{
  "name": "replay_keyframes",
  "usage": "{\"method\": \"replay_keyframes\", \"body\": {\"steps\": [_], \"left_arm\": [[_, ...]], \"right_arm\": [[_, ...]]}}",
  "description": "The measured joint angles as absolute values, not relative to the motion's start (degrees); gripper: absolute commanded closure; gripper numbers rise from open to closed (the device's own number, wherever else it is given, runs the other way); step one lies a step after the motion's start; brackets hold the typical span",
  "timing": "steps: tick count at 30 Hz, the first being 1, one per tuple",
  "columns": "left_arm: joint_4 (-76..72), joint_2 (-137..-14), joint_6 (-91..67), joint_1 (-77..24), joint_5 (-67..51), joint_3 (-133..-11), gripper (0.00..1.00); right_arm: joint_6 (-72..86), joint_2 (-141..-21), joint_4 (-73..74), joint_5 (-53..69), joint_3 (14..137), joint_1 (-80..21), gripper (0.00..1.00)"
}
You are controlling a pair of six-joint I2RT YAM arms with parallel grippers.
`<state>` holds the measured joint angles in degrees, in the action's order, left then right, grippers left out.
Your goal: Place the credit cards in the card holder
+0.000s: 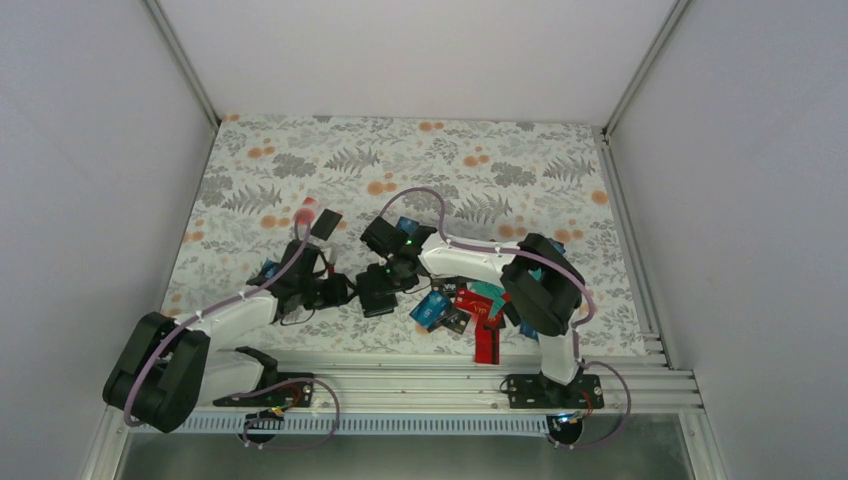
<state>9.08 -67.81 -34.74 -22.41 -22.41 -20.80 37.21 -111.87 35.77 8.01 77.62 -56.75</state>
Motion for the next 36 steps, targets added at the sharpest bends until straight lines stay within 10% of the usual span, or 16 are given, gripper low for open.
{"method": "replay_keyframes", "body": {"steps": [24,36], "left_arm": [[-2.74,-84.36,-33.76,-22.85,-27.81,-27.57,0.73],[-6.20,-89.45,-32.97,-27.27,-21.39,-30.98,0.79]], "right_arm": [[38.61,-113.78,37.08,0.38,78.00,-58.11,0.95],[40.58,-110.45,34.24,-0.99,73.54,-57.82,0.96]]}}
